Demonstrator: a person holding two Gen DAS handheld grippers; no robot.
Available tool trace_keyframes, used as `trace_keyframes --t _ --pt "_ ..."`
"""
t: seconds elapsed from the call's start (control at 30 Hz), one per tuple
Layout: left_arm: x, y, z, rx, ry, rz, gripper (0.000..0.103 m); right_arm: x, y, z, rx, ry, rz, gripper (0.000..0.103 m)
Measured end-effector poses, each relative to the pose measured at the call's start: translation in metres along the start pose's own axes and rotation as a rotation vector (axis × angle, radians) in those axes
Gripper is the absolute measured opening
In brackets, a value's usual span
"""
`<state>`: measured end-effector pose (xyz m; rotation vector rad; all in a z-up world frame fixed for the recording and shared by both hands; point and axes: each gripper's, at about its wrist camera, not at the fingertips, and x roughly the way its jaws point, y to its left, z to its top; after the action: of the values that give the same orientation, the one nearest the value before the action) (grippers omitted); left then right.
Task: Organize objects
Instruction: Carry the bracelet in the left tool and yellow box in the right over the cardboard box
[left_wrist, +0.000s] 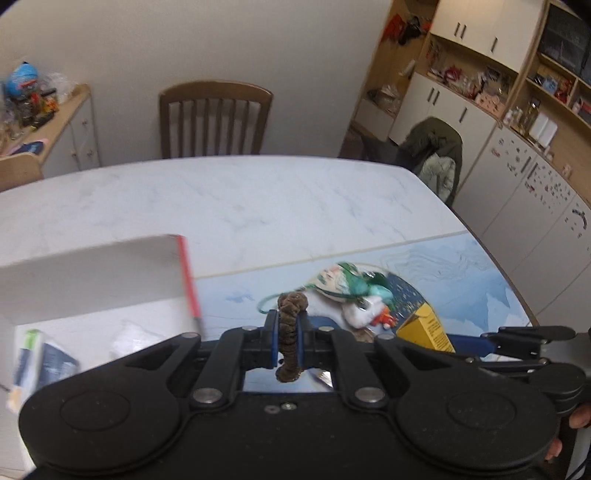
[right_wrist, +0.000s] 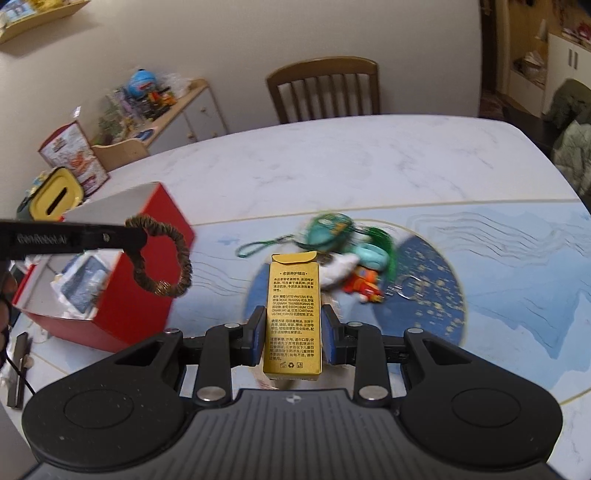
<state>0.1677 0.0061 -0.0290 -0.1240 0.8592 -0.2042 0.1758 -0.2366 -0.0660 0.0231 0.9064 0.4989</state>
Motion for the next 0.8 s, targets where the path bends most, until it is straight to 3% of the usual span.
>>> trace_keyframes --t 0.37,0.8 --pt "-0.036 0.063 0.0 -0.082 -0.047 0.079 0.007 0.004 0.07 0.017 -0.105 -0.013 0.076 0.029" --pt "-0.04 0.129 -0.013 -0.159 -0.031 0.147 0.007 0.03 0.157 0.039 -0.253 -0.009 0.134 0.029"
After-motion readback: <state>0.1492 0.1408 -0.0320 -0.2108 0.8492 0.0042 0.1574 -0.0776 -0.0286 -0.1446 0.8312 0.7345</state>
